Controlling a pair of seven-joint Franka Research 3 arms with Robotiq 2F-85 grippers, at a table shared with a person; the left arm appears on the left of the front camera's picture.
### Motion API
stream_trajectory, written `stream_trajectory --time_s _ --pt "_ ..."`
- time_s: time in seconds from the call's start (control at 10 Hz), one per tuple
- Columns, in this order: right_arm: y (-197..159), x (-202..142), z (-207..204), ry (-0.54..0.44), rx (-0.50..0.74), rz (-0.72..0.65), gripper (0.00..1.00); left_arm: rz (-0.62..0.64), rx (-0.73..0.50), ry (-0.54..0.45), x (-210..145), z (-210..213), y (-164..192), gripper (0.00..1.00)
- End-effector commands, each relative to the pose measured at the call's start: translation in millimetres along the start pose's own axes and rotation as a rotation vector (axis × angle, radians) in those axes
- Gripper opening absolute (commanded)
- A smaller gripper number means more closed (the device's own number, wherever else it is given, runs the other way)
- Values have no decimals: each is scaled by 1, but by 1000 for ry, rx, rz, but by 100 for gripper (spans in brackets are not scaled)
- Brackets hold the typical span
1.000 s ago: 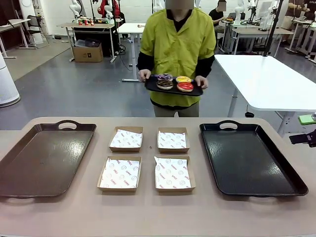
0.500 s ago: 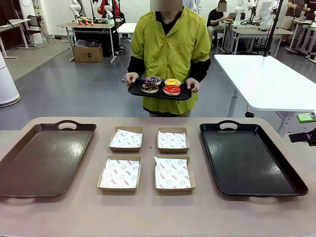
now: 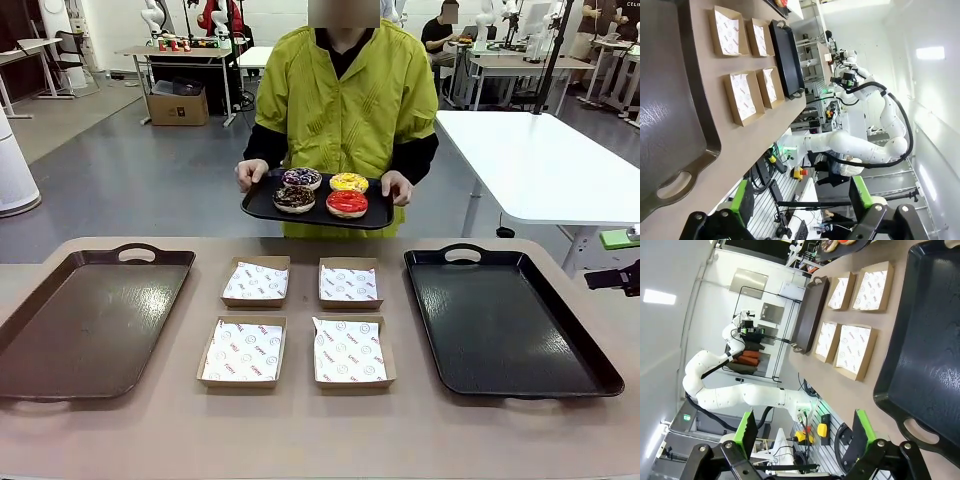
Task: Individually package the donuts and arrange them on the tray.
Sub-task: Pick up one Paper togo box.
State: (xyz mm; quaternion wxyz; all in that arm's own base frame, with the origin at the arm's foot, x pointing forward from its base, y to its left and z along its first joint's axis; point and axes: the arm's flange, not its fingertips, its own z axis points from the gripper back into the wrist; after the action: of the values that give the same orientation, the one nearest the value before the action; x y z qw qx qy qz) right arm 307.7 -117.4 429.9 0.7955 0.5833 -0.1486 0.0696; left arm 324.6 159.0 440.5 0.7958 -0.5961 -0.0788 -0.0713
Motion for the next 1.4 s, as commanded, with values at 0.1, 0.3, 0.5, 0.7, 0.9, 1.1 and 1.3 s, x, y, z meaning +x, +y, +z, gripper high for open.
stream_trajectory --time_s 0.1,0.3,0.5,0.7,0.9,1.1,1.3 --pt "2 0 0 4 5 9 100 17 -10 -14 0 1 -3 100" --pt "2 0 0 4 5 9 100 17 -10 -14 0 1 -3 100" --pt "2 0 0 4 5 9 100 17 -10 -14 0 1 -3 100" --pt "2 0 0 4 5 9 100 17 -10 -14 0 1 -3 100" --pt "2 0 0 4 5 9 100 17 -10 -14 0 1 -3 100" --pt "2 0 0 4 5 9 100 17 -10 -14 0 1 -3 100" --pt "2 0 0 4 5 9 100 17 -10 -14 0 1 -3 100"
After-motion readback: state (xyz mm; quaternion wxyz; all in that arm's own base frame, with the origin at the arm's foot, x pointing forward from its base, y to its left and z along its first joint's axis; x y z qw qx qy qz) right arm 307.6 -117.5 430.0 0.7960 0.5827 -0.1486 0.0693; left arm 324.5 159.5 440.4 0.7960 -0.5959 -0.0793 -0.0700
